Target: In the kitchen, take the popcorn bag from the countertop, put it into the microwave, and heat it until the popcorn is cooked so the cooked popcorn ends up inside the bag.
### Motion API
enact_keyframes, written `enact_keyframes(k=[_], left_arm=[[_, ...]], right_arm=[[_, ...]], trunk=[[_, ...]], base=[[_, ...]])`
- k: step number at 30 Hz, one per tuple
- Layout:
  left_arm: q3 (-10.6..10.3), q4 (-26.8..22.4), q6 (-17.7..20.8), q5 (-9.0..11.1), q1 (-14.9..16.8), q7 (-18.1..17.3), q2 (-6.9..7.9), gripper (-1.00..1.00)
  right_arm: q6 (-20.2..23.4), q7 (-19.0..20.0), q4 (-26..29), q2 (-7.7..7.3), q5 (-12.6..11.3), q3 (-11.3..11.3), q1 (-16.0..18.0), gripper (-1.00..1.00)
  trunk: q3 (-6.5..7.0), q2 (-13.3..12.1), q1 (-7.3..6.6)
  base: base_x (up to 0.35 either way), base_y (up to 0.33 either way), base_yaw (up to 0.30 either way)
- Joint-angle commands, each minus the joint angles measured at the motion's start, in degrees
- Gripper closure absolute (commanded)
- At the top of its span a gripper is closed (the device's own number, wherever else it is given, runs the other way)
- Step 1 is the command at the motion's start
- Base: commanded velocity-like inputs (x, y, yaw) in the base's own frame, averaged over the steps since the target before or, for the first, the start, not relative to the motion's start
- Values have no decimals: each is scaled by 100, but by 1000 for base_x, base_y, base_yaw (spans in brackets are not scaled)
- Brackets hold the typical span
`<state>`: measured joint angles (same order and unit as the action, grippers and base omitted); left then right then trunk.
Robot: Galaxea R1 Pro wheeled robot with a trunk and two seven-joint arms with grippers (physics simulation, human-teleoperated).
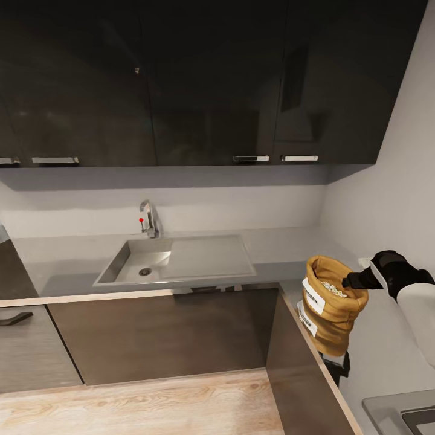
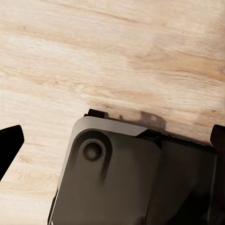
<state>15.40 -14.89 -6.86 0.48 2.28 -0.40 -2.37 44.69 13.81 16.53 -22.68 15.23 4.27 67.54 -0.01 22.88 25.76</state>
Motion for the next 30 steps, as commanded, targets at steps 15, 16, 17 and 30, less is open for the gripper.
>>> enact_keyframes(k=[15,16,17,30], left_arm=[[16,4,-17,5,-3,-4,-9,-100],[16,4,-17,5,-3,-4,-9,-100],[16,4,-17,5,-5,-4,-9,-100],[16,4,-17,5,-8,-4,-8,-100]], right_arm=[[40,-424,-14,-103,55,56,-33,-100],[40,-431,-18,-99,55,52,-45,-100],[36,-436,-21,-95,53,50,-51,-100],[-2,-447,-77,-13,50,38,-92,-100]], trunk=[[-2,4,2],[-2,4,2],[-2,4,2],[-2,4,2]], base=[[0,0,0],[0,0,0],[0,0,0],[0,0,0]])
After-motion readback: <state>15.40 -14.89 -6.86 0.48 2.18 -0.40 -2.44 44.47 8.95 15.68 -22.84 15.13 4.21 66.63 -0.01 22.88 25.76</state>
